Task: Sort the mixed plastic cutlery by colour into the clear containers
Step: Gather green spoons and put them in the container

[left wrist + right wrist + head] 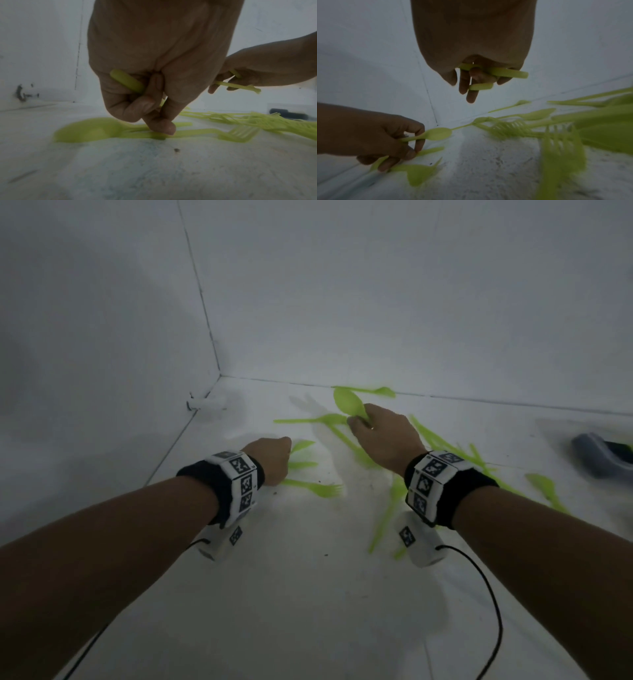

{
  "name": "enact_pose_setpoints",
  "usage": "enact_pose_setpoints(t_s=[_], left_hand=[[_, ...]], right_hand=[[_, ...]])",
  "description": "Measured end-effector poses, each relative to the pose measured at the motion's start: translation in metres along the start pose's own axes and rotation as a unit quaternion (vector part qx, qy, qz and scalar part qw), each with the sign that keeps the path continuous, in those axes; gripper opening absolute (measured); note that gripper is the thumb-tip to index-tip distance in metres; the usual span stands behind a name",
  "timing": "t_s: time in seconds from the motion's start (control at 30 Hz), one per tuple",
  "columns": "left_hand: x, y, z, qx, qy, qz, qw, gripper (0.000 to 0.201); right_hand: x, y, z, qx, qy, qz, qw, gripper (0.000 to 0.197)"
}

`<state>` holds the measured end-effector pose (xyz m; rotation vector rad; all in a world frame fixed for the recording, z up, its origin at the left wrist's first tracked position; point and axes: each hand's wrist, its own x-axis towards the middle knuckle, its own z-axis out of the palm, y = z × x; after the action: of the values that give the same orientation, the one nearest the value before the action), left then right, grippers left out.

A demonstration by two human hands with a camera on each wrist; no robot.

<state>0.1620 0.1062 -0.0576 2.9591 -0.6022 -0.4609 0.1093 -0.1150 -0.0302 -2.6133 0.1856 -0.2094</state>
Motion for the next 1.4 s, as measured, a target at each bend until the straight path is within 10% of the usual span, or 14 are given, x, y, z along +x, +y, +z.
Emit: enact_pose_setpoints(t_s=[0.1,0.23,0.6,0.93,1.1,1.3,1.4], left_hand=[[0.002,0.005,0.000,0.002,-0.004,0.027,1.000,0.007],[0.004,0.016,-0.002,-0.007,-0.016,0.054,0.998,0.012],[0.006,0.037,0.004,-0.033,-0.009,0.148,0.988,0.017],[0.024,0.032,-0.003,-0.080,0.011,-0.082,0.993,0.089],[0.037,0.029,-0.004,-0.097,-0.010,-0.086,0.992,0.055],[0.038,0.021,-0.011,-0.107,-0.029,-0.075,0.991,0.070],[0.048,0.018,-0.015,-0.082,-0.058,-0.054,0.993,0.037]], right_hand=[[0.001,0.016,0.006,0.034,-0.021,0.016,0.999,0.013],[0.003,0.034,0.007,0.042,-0.064,0.082,0.994,0.051],[0.019,0.065,0.002,0.054,-0.064,0.148,0.985,0.019],[0.045,0.065,0.011,-0.005,-0.105,0.099,0.990,0.041],[0.061,0.064,0.019,-0.077,-0.124,0.062,0.987,0.015],[0.065,0.061,0.016,-0.153,-0.109,0.035,0.982,0.014],[0.064,0.058,0.008,-0.189,-0.064,0.017,0.980,0.013]])
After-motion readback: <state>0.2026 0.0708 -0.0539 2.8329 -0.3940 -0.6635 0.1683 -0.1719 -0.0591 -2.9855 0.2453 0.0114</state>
